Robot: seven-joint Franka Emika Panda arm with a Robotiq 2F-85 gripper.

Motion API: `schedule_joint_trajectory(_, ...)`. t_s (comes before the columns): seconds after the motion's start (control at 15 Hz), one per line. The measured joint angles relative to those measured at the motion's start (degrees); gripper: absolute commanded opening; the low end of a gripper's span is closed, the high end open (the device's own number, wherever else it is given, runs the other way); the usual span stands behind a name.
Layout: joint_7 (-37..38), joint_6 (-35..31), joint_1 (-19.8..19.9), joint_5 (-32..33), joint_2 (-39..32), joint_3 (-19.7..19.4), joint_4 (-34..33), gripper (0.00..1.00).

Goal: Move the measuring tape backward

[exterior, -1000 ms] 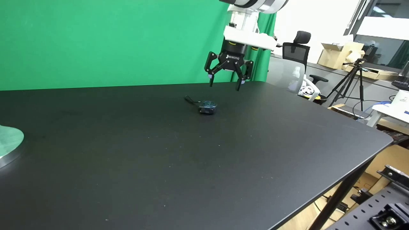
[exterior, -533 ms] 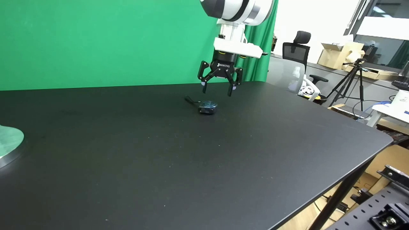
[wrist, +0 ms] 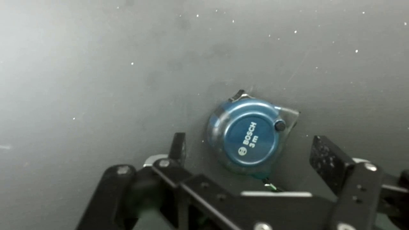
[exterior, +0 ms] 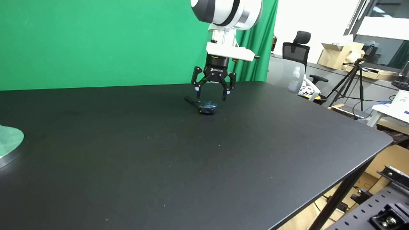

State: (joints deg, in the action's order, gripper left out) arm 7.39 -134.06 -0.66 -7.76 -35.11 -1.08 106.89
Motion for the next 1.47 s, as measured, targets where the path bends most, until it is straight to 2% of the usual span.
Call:
schedule_joint_trajectory(0.73,0.2,3.7,-0.7,0.0,-3.9,0.0,-4.3,1.0)
schedule_joint_trajectory(0.8,0.2,4.4,-0.7,0.0,-4.3,0.0,-4.7,0.75)
schedule_joint_trajectory(0.87,0.2,5.1,-0.7,0.0,-4.7,0.0,-5.2,0.75)
schedule_joint_trajectory(1.07,0.2,6.8,-0.7,0.0,-5.6,0.0,-6.1,0.53)
schedule_joint_trajectory(1.13,0.2,7.0,-0.7,0.1,-5.6,-0.1,-6.2,0.49)
schedule_joint_trajectory(1.47,0.9,7.9,-1.1,2.1,-5.4,-0.8,-6.4,0.49)
